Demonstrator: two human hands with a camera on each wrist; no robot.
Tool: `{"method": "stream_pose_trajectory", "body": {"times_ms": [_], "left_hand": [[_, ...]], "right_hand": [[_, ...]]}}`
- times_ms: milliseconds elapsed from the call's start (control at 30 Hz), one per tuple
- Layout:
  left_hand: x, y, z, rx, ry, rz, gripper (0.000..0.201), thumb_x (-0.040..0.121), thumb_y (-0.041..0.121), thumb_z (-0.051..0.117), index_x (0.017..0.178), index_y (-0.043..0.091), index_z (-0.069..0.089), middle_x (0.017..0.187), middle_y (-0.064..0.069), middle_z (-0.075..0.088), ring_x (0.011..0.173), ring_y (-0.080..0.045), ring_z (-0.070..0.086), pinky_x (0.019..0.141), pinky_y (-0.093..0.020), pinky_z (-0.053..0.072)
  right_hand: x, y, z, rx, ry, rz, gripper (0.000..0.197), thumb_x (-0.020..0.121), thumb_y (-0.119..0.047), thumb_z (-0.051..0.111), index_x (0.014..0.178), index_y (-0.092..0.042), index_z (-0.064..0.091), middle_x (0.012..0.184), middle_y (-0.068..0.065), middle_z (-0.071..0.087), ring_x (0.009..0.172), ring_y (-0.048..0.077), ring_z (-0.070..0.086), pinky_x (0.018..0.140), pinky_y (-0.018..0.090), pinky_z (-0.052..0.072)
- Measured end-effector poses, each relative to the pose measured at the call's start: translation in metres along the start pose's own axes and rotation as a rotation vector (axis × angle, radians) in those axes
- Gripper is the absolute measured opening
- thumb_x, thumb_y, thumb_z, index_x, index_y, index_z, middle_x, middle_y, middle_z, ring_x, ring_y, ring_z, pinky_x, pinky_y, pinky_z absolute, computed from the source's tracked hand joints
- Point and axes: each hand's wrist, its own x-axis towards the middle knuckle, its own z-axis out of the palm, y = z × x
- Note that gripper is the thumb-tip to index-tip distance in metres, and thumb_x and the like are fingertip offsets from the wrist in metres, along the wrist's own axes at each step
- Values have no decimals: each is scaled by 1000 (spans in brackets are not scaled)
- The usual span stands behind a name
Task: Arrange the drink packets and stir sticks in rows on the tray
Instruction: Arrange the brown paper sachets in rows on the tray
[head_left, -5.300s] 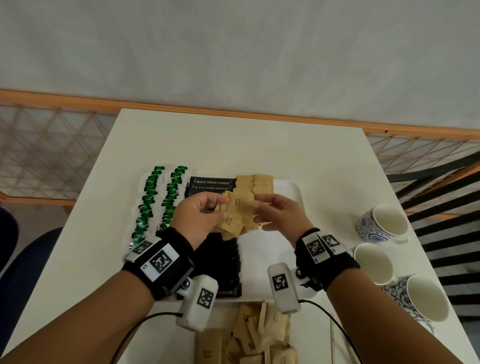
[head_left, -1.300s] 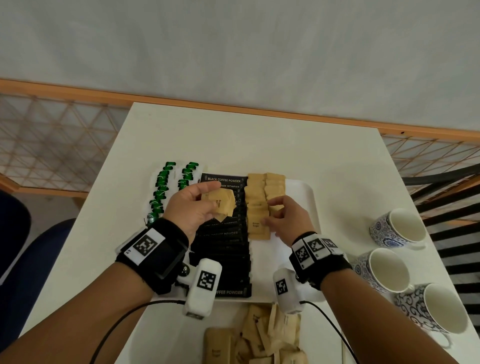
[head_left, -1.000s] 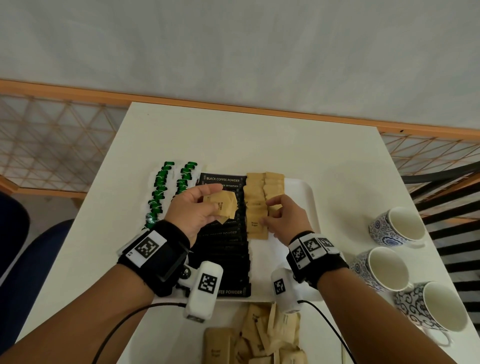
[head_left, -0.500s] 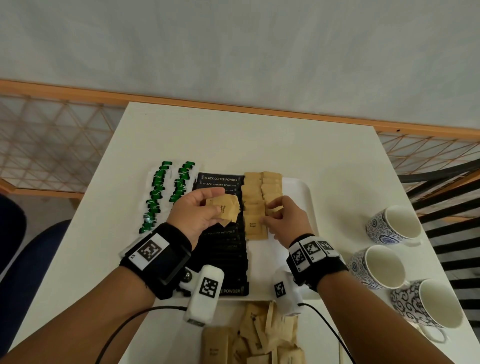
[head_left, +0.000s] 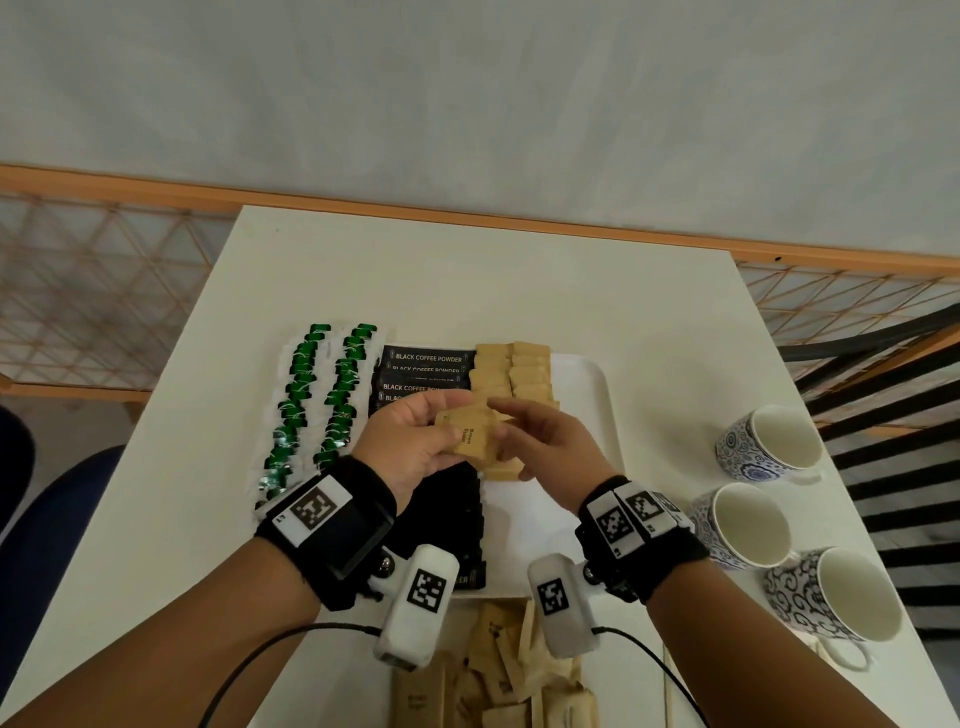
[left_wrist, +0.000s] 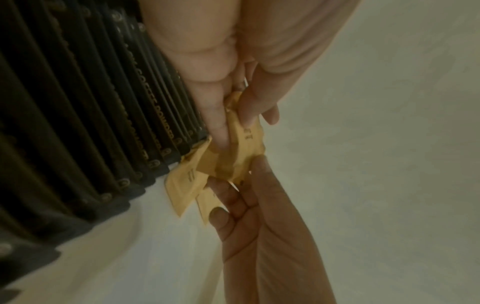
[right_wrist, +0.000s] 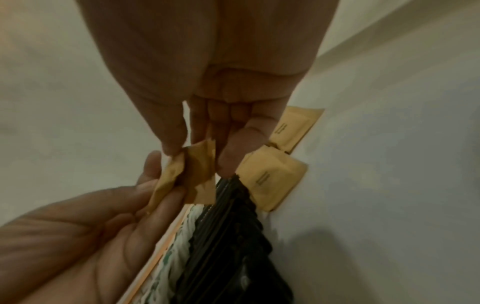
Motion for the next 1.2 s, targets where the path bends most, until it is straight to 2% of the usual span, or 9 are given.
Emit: {"method": "stream_pose_trajectory", "body": {"times_ms": [133,300,533,667,867,967,1000,1100,1200], "left_hand": [[0,1,1,25,6,6,32,88,-13,51,98,14,66,100,-10,69,88,-21,67,60,-25,58],[4,4,-3,52,60,54,32,89,-13,51,96,15,66,99,-10,67,88,-21,66,66,-27,60],[4,0,3,135,73,-10,31,93,-8,47,97,15,68,110,-8,64,97,-19,63,72,-26,59],[2,-5,11,161,29,-89,13,91,13,61,100,8,69,106,-12,69,96,-21,67,76,-30,58],[1,-2,12,218,18,-64,19,89,0,60,92,16,70,96,-8,70,87,-19,67,63,-28,59],[-2,-3,14,317,38,-125,11,91,17,61,94,12,70,101,-14,70,85,-22,68,66,-35,60],[-3,-4,15,324,34,-153,20,92,26,61,96,9,70,100,-13,70,85,-23,68,65,-35,60],[-3,-7,19,253,-9,-208,38,91,40,58,102,5,68,100,-10,71,87,-25,69,57,-31,57],[-3,-7,18,250,7,-201,24,92,24,61,98,1,65,93,-19,70,75,-24,71,53,-28,56]], "right_hand": [[-2,-3,-11,114,-23,54,23,86,-7,66,101,-22,69,76,-3,69,63,8,61,57,20,50],[-4,7,-29,311,117,118,23,87,-2,64,109,-9,67,76,6,67,63,14,61,62,24,55],[-6,8,-31,343,161,129,17,88,-9,63,103,-14,71,88,5,72,80,17,68,73,31,56],[-8,3,-28,335,97,109,18,88,-4,61,99,-16,69,86,6,69,75,17,67,67,31,56],[-8,1,-29,344,163,34,20,85,-4,67,101,-17,70,91,8,69,82,17,67,72,30,57],[-9,0,-27,285,287,-38,19,83,-6,69,96,-19,74,91,1,74,85,10,68,79,25,56],[-10,-1,-25,265,291,-61,18,82,-5,70,91,-20,75,89,-1,75,85,7,69,79,23,54],[-14,-4,-16,132,114,-100,17,77,-5,75,78,-22,77,86,-2,75,86,9,70,82,22,53],[-17,-4,-10,-9,-19,-113,11,76,-9,77,82,-18,77,89,-4,74,88,5,67,81,15,51]]}}
